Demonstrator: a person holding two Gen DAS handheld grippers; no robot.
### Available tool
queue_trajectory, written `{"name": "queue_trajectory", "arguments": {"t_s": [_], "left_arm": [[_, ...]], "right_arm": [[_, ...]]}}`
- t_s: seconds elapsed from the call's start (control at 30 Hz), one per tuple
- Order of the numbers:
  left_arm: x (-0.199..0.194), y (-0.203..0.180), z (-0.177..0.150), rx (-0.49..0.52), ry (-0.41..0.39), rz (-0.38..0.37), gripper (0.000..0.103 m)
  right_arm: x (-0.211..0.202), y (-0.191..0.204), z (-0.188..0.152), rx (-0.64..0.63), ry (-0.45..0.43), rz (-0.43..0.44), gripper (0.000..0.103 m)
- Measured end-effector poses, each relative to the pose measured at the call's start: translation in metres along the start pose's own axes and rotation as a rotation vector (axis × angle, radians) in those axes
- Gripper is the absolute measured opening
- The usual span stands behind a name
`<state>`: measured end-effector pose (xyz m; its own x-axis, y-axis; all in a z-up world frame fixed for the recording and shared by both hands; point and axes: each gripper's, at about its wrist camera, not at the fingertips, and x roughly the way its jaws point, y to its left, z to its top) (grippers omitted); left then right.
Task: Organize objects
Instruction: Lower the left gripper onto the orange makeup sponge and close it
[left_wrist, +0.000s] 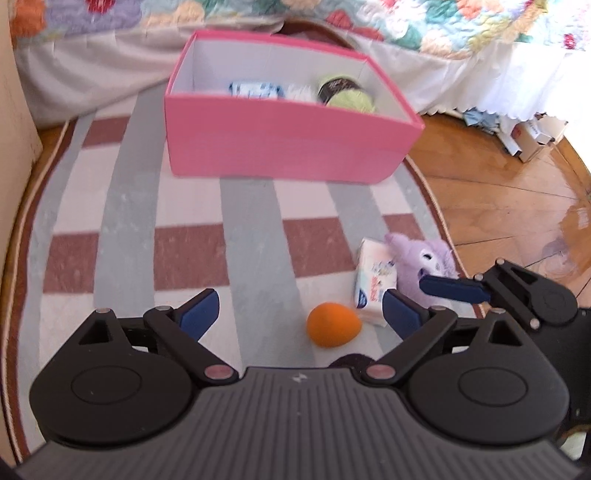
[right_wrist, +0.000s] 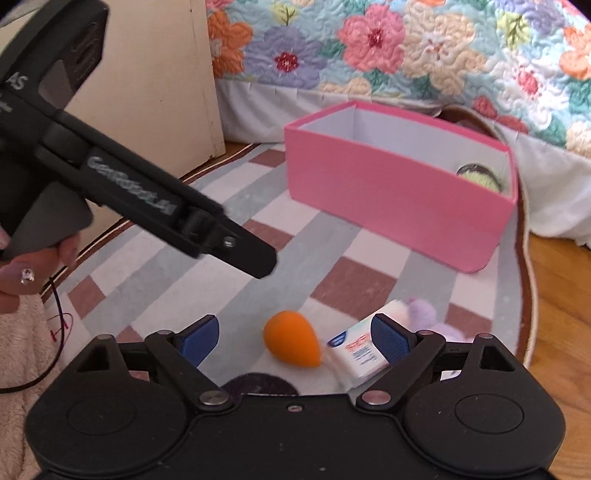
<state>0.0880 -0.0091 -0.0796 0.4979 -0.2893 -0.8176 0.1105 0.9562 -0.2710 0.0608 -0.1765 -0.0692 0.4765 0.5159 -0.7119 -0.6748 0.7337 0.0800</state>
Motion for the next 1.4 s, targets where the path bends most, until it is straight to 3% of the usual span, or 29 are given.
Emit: {"name": "queue_trajectory", "arguments": {"t_s": [0.27,0.43,0.53,0.6,0.67,0.83,0.9,1.0,1.17,1.33,1.4], "left_arm": [[0.032,0.010,-0.009,-0.089,0.111,-0.053,0.096],[0.043,0.012,-0.013,-0.116,0.129,-0.082,0.094],[0.048,0.014,-0.014,-0.134,0.129,-0.106,0.093],[0.049,0.015,-0.014,-0.137,0.122,-0.121,0.091],[0.050,0.013,-0.015,-0.130,0.114,-0.122,0.085],[0.058,0.010,-0.015,-0.127,0.105,-0.120,0.054],[0.061,0.011,-0.016,-0.132,0.104,-0.123,0.049],[0.067,0.013,-0.017,-0.178,0.128,-0.174,0.032],[0.068,0.015,-0.018,-0.199,0.120,-0.180,0.030],[0.068,0.016,-0.019,-0.192,0.118,-0.175,0.029],[0.068,0.016,-0.019,-0.190,0.120,-0.179,0.029]], "right_arm": [[0.014,0.015,-0.004,0.004,0.065,0.048,0.091],[0.024,0.005,-0.004,0.135,0.118,0.046,0.091],[0.027,-0.008,-0.007,0.267,0.132,0.116,0.088],[0.030,-0.009,-0.010,0.291,0.146,0.123,0.088],[0.032,-0.006,-0.012,0.284,0.156,0.113,0.088],[0.042,-0.011,-0.014,0.386,0.174,0.147,0.086],[0.045,-0.014,-0.016,0.429,0.178,0.145,0.084],[0.047,-0.017,-0.018,0.454,0.171,0.142,0.081],[0.051,-0.007,-0.011,0.393,0.155,0.079,0.069],[0.052,0.005,-0.008,0.287,0.149,-0.025,0.049],[0.049,0.006,-0.008,0.261,0.147,-0.048,0.046]]}}
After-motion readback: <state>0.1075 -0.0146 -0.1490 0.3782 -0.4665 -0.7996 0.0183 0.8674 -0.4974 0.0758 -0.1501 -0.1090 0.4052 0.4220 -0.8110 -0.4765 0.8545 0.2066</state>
